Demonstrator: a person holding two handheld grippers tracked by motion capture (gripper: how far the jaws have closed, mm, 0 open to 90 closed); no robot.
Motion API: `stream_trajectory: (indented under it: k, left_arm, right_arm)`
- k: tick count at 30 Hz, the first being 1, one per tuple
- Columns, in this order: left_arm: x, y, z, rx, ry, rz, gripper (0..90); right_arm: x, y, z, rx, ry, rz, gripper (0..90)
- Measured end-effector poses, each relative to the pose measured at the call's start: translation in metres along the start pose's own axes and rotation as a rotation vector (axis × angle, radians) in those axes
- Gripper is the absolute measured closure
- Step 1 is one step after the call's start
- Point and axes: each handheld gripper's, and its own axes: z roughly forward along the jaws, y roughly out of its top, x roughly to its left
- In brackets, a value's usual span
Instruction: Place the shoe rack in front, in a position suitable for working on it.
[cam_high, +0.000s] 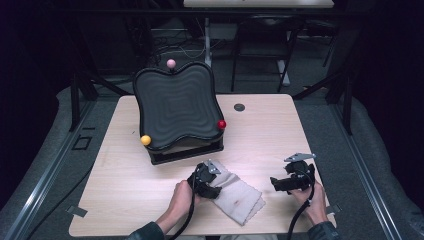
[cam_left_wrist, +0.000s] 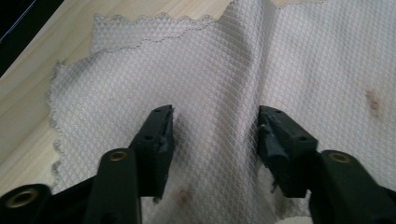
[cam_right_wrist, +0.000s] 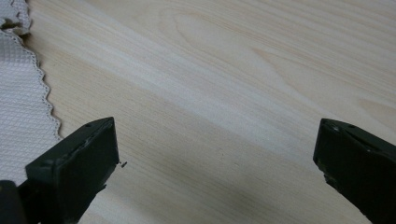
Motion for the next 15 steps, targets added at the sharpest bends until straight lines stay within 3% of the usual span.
stream_trajectory:
  k: [10,15]
  left_arm:
    - [0.0002,-0.0034,-0.0016,-0.028,-0.005,0.011,78.3]
    - [-0.0006,-0.0036,-0.0014,-0.036,-0.008,0.012,83.6]
  right_arm:
    - [-0.0007,-0.0005,0.0009,0.010,0.009,0.000,0.0]
    - [-0.0008,-0.0008,0.0016,0.013,0.007,-0.003,0.0]
